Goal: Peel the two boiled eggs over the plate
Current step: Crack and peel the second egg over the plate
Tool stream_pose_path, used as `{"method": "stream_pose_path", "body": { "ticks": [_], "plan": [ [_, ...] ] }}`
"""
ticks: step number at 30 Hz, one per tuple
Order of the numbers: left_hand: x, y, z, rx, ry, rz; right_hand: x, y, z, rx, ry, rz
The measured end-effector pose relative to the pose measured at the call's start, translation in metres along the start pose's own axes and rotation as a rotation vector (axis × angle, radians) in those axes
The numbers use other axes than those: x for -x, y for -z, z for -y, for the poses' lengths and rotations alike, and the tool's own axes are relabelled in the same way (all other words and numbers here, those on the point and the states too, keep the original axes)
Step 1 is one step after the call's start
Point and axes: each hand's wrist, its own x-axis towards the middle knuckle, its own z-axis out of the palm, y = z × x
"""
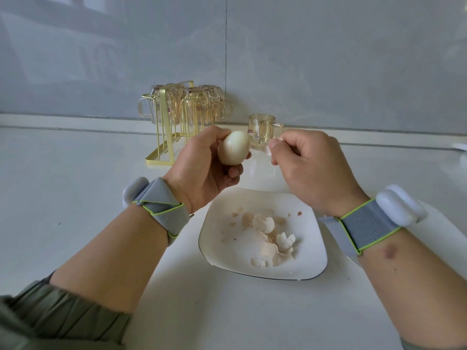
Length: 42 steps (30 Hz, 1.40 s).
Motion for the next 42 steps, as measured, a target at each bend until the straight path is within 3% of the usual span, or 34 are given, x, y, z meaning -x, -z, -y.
{"method": "stream_pose_path", "body": {
  "ticks": [5,13,42],
  "plan": [
    [0.0005,-0.0003,0.0001,-0.006,0.011,0.025,0.0039,0.0001,0.0032,-0.065,-0.084,0.136],
    [0.0056,-0.0090,0.0022,-0.036,0.080,0.176,0.0042,-0.0020,0.0051,-0.065,0.011,0.099],
    [0.0034,-0.0059,0.0041,-0.088,0.081,0.149,0.0032,-0.0027,0.0035,-0.040,0.007,0.109]
  ]
}}
